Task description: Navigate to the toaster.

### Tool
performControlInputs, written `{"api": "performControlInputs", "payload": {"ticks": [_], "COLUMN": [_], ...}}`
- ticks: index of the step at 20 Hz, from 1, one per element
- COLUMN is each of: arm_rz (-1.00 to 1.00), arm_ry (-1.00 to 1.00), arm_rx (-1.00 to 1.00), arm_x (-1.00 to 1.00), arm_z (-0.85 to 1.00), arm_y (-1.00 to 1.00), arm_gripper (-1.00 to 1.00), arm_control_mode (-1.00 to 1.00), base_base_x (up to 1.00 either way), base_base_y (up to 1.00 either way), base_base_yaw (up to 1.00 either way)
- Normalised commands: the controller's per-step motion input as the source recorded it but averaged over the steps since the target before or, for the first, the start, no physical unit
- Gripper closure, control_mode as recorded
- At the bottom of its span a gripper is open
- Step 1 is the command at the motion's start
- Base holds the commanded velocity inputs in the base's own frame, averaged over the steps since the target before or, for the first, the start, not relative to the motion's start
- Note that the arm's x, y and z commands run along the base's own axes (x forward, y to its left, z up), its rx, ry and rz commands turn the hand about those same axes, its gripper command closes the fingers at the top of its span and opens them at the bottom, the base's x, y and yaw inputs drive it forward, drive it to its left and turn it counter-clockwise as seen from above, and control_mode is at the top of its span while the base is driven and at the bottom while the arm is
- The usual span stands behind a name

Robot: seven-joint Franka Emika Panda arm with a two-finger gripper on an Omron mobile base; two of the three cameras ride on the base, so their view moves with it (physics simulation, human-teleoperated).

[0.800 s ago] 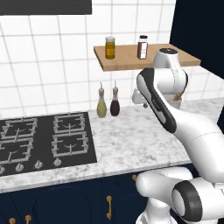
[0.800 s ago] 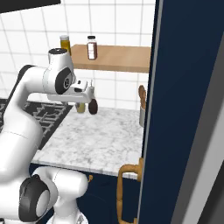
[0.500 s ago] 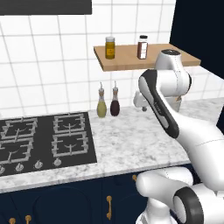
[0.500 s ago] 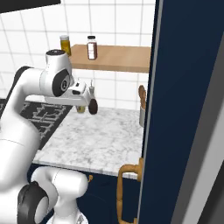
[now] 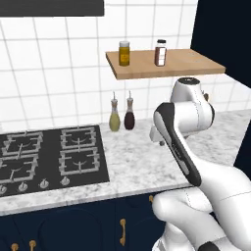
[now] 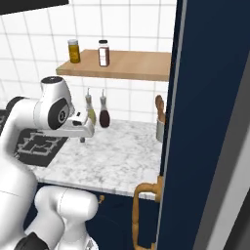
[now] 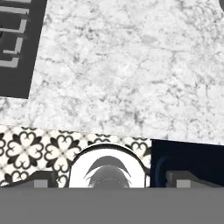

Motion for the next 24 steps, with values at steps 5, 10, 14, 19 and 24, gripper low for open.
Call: {"api": "performControlInputs", "payload": {"ticks": [5,10,14,19,24], "arm_rz": [0.0,0.0,0.0,0.0,0.0], "arm_ry": [0.0,0.0,0.0,0.0,0.0], "arm_rx": [0.0,0.0,0.0,0.0,0.0], "arm_x": [0.0,0.0,0.0,0.0,0.0], "arm_z": [0.0,0.0,0.0,0.0,0.0], "arm_y": [0.0,0.0,0.0,0.0,0.0], "arm_gripper": [-1.0,-1.0,-1.0,-1.0,-1.0], "arm_control_mode": [1.0,1.0,1.0,1.0,1.0], "base_base_x": [-0.3,-0.15,-0.01,0.0,0.0], "base_base_y": [0.48,0.59,0.72,0.83,0.87], "base_base_yaw": [0.14,0.36,0.53,0.56,0.5]}}
